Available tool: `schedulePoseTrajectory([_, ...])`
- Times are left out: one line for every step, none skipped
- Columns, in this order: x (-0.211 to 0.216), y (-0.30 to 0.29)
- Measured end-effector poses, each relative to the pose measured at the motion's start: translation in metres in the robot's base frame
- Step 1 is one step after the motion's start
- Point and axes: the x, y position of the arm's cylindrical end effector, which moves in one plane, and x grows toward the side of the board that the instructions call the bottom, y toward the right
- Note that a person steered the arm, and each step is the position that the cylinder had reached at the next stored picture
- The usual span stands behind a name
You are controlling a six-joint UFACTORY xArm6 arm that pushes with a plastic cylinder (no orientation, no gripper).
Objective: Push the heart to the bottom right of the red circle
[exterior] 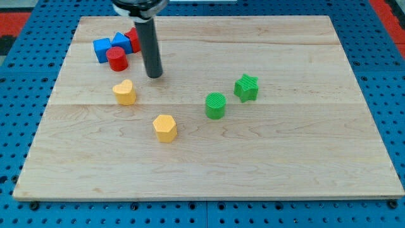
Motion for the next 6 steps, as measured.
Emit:
schedulePoseTrajectory([0.043, 0.008])
schedulePoseTrajectory([0.067, 0.008])
schedulePoseTrajectory([0.075, 0.003])
schedulePoseTrajectory([0.084, -0.002])
schedulePoseTrajectory([0.092, -0.042])
schedulePoseTrajectory([0.069, -0.058])
